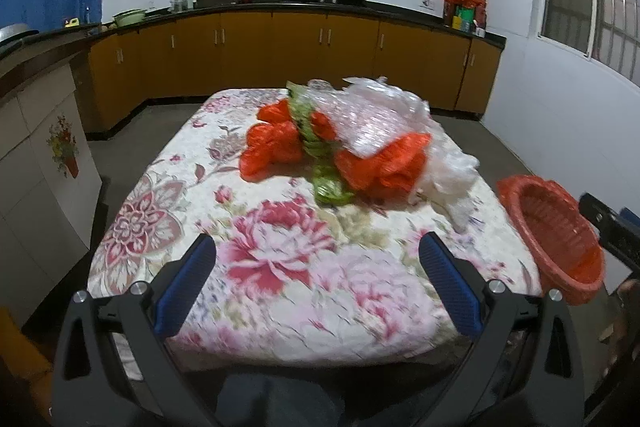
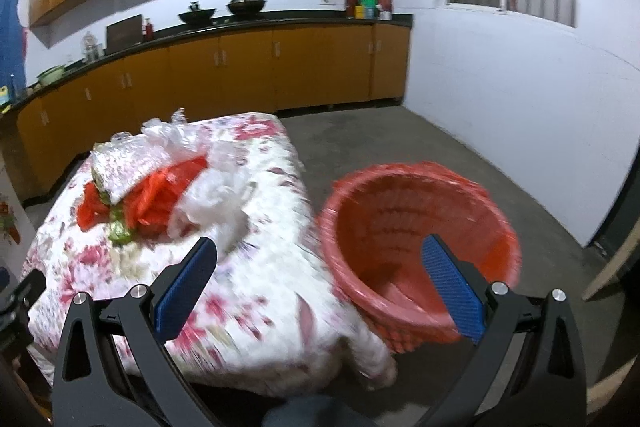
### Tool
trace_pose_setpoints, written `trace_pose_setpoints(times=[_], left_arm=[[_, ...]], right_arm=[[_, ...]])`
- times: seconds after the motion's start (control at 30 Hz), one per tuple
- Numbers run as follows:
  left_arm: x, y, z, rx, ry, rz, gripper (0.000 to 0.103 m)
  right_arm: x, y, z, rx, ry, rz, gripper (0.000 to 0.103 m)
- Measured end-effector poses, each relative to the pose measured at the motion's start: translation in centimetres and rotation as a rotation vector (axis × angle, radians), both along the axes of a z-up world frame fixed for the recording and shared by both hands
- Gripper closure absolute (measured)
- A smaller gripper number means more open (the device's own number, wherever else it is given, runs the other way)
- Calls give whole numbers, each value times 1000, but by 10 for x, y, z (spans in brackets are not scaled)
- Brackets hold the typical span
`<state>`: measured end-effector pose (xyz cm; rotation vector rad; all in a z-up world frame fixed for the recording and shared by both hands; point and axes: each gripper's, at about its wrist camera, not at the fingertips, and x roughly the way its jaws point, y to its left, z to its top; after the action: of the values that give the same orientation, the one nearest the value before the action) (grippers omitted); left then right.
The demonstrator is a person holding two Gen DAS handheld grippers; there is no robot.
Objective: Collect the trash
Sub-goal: 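Reach the right tool to the clear plastic bag and grasp it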
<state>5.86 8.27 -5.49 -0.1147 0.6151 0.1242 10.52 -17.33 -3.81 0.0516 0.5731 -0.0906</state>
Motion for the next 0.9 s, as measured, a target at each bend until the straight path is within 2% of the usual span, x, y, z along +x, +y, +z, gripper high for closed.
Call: trace_pose_setpoints(times=[0.13, 0.2, 0.33, 0.6, 0.67, 0.73, 0.83, 0.9], left_arm=[[13, 12, -3, -3, -9, 27, 4], [21, 18, -5, 3, -10, 42, 4], [33, 26, -12, 6, 3, 56, 4], [53, 31, -23, 3, 29, 50, 4], [57, 31, -25, 4, 32, 47, 4], [59, 31, -26, 3, 34, 43, 4], [62, 30, -26, -2, 33, 40, 4], [63, 30, -25, -8, 29, 38, 4]], right_arm=[[42, 20, -10, 33, 43, 78, 20], [61, 29, -18, 43, 64, 103, 25], [98, 47, -32, 53, 99, 131, 27], [141, 55, -58, 82, 187, 143, 29], [147, 55, -67, 100, 226, 170, 40], [150, 58, -75, 107, 255, 196, 65], [143, 56, -76, 131, 235, 219, 81], [136, 54, -71, 145, 219, 228, 84]])
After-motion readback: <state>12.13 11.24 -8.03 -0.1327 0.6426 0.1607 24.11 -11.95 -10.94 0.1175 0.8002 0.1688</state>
